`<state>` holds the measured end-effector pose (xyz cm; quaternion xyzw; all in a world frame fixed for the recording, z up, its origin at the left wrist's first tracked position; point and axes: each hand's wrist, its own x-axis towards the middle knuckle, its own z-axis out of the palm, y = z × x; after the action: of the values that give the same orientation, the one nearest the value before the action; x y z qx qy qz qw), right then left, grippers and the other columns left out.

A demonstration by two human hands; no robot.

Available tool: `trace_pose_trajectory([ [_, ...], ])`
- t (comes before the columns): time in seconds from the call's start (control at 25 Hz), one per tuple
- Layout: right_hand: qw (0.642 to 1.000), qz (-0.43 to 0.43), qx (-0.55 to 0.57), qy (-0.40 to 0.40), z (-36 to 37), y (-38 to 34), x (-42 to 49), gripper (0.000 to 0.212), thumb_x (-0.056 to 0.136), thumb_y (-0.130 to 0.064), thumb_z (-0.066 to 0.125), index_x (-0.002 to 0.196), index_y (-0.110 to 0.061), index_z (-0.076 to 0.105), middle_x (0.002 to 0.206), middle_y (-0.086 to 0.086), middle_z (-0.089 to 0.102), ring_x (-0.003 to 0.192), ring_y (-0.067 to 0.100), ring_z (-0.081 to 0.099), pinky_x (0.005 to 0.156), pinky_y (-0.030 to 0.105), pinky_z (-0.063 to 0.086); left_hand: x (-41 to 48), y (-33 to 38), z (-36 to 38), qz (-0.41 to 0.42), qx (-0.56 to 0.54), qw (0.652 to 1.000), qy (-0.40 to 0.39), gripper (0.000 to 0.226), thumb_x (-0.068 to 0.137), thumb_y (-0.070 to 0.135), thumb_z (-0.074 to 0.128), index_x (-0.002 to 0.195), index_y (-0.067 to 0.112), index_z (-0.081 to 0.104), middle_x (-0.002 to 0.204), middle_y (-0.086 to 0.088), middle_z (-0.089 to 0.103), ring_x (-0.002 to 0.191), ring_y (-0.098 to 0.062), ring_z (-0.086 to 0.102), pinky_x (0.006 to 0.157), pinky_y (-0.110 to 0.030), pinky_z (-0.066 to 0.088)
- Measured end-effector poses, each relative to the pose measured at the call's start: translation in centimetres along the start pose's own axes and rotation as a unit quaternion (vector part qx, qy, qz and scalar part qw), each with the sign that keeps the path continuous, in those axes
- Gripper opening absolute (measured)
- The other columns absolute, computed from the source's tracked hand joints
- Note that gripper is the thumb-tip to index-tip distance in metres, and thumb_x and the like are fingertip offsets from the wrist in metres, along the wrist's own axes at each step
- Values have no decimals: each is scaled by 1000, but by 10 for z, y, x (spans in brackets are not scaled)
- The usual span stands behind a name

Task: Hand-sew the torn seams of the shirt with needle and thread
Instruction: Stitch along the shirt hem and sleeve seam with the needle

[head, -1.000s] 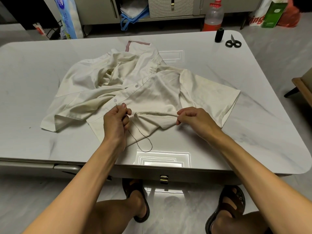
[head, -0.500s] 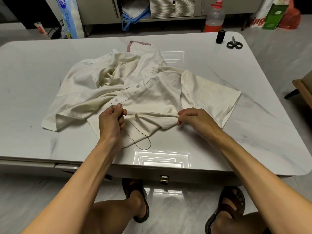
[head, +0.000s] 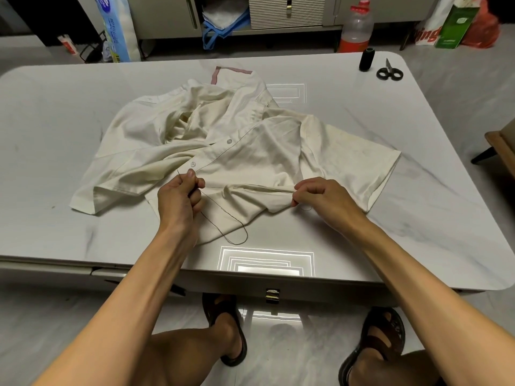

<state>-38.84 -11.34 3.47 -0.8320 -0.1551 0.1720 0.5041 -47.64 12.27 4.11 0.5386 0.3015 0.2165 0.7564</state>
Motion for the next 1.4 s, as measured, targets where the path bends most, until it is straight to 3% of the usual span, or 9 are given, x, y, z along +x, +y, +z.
trace_pose_trajectory([
  [0.2,1000,1,8,1,2,0,1,19,86,-17,65,72,-14,77,90,-7,70,88,6,59,76,18,40,-2,-3,1,-30,-16,999,-16,28,106,12,43,79,16,48,66,3,53,39,-2,22,38,-16,15],
  [0.4,997,21,73,-14,0,6,4,34,94,-30,56,69,-15,73,85,-7,70,86,9,59,88,29,40,1,-6,4,-130,-169,974,-74,30,106,21,41,77,16,45,64,4,54,35,-4,21,33,-16,16],
  [0.48,996,36,87,0,0,9,5,40,96,-35,53,69,-13,71,85,-1,70,85,15,58,88,31,40,3,-8,6,-146,-212,962,-88,29,106,22,40,78,16,45,65,4,58,33,-4,23,33,-16,16],
  [0.6,995,46,88,5,3,12,8,36,94,-33,57,70,-10,71,86,-5,72,87,17,63,91,34,44,5,-12,10,-153,-232,955,-99,29,106,23,39,78,18,44,60,7,54,32,-5,24,33,-17,16],
  [0.76,995,45,92,-10,0,11,9,33,91,-23,63,60,-15,67,96,-12,72,95,16,65,85,25,43,3,-10,12,-103,-97,986,-82,36,106,22,41,71,20,37,54,10,33,38,-3,19,36,-17,13],
  [0.88,998,25,48,-14,0,10,7,33,92,-19,63,59,-17,66,100,-13,69,90,4,61,75,8,38,2,-8,14,-23,56,997,-47,39,106,19,43,68,21,33,49,13,32,40,-3,20,38,-16,15],
  [0.96,1000,12,19,-13,0,9,6,34,93,-19,62,58,-18,65,102,-13,68,89,1,60,72,5,37,2,-8,14,8,109,994,-28,40,106,19,45,67,21,33,47,14,34,41,-3,23,38,-16,18],
  [1.12,1000,3,6,-10,1,9,6,31,91,-19,63,62,-14,68,95,-16,69,85,-3,59,71,9,38,3,-6,12,44,140,989,-13,39,105,18,46,68,21,34,48,15,36,42,-4,24,39,-16,20],
  [1.4,1000,-1,4,-7,4,9,7,24,88,-18,65,66,-10,73,91,-12,69,93,6,61,76,13,38,6,-1,-1,60,136,989,-14,39,106,16,45,69,20,34,47,16,35,41,-3,23,38,-15,18],
])
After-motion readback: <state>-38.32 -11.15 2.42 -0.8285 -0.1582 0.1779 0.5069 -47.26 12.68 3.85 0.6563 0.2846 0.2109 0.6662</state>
